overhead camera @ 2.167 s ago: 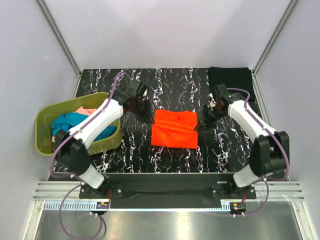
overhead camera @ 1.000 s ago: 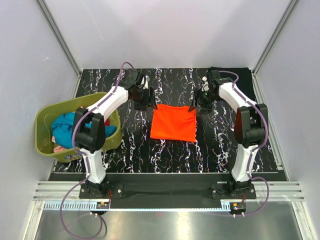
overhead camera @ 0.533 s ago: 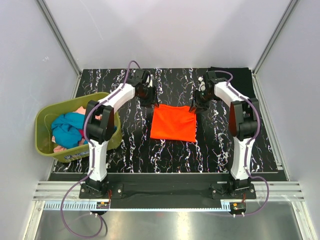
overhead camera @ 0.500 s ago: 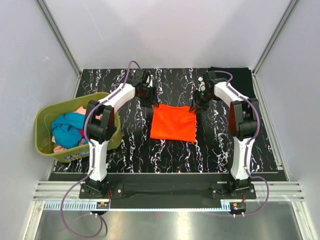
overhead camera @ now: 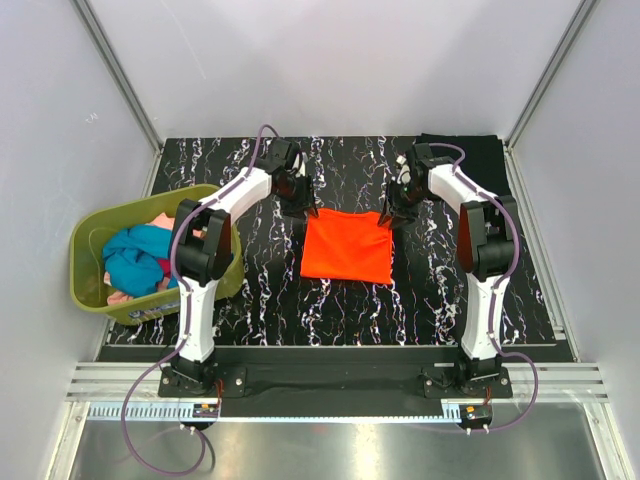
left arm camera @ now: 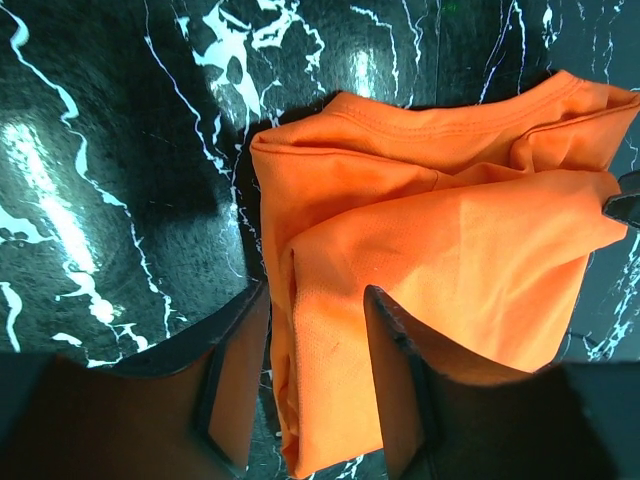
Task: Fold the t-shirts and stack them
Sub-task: Fold the tshirt
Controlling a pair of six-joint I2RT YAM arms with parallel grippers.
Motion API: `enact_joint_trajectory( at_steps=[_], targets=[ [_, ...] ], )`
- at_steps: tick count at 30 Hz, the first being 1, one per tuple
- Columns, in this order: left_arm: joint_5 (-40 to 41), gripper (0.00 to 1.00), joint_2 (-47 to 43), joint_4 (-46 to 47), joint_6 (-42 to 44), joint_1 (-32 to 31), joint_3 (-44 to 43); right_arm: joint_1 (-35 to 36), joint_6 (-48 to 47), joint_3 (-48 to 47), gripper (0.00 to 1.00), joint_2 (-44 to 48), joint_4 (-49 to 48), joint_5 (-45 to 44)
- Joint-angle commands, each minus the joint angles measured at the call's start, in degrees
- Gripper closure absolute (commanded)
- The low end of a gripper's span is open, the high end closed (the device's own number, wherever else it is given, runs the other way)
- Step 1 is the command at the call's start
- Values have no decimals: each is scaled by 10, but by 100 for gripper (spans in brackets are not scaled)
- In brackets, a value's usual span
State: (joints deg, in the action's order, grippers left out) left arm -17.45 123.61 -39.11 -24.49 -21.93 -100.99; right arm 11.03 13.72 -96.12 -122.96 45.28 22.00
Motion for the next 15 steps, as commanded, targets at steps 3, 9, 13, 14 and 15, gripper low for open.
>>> enact_joint_trajectory(
  at_steps=[3, 9, 13, 14, 15],
  targets=[
    [-23, 58, -14, 25, -14, -1, 6, -2, 4, 14, 53, 39, 1, 1],
    [-34, 69, -19, 31, -19, -2, 12, -2, 18, 18, 53, 42, -3, 25],
    [-41, 77, -24, 38, -23, -2, 22, -1, 33, 34, 59, 53, -25, 30],
    [-42, 80, -24, 37, -23, -2, 24, -1, 34, 37, 63, 55, -25, 37],
    [-42, 82, -28, 38, -23, -2, 25, -1, 39, 39, 67, 58, -27, 41]
  ],
)
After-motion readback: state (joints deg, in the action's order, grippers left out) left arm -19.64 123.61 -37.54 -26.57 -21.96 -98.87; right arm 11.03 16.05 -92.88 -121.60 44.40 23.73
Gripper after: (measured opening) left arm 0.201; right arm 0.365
